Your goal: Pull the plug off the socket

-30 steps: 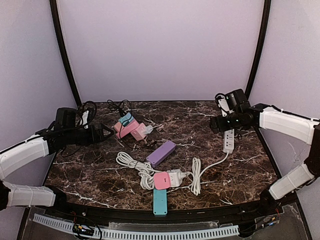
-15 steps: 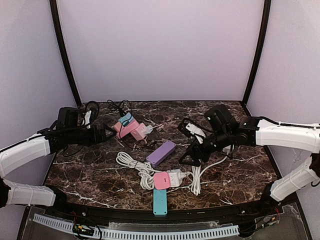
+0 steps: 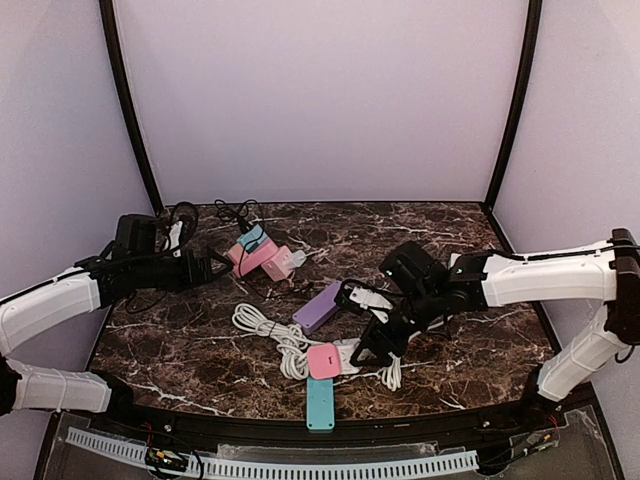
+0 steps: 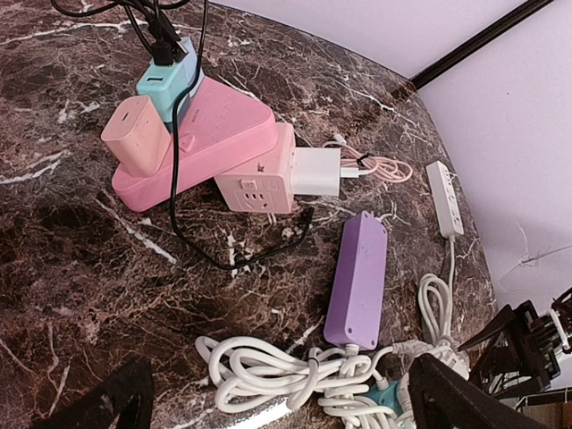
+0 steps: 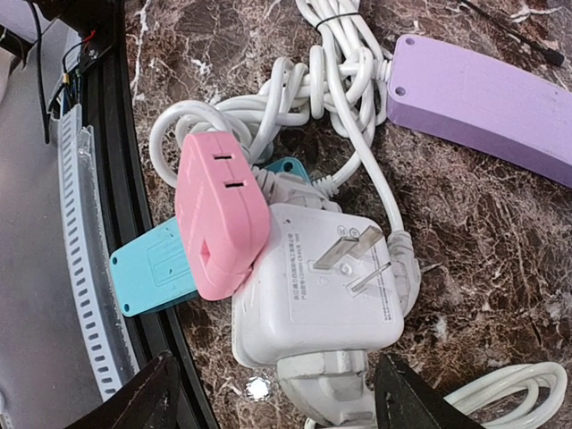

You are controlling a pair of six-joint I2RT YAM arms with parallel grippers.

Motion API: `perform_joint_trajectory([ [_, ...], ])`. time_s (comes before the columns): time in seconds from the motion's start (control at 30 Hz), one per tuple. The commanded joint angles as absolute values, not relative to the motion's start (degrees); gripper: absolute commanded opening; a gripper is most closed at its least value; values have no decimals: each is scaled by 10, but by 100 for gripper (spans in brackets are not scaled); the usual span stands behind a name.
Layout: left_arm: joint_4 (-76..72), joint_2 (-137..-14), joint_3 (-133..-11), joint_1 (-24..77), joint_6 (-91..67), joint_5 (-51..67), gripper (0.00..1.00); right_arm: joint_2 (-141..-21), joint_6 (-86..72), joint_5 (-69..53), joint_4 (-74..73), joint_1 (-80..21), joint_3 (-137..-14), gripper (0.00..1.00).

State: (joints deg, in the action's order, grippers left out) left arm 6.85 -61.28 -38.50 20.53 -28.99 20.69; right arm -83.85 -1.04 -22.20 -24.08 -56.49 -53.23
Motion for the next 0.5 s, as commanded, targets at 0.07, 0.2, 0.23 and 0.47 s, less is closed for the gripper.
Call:
perform_joint_trajectory([
  [0.07,68,-609,-400,210,-294,214,100,-874,-3,-176,-238,-597,-530,69],
  [0.2,68,-611,-401,210,-291,214,100,-892,-3,-157,-236,-613,-531,70],
  [0.23,68,-611,-400,210,-291,214,100,-895,-4,-152,-236,-619,-531,72],
  [0.47,68,-614,-397,211,-292,216,100,-917,-9,-112,-227,-642,-537,74],
])
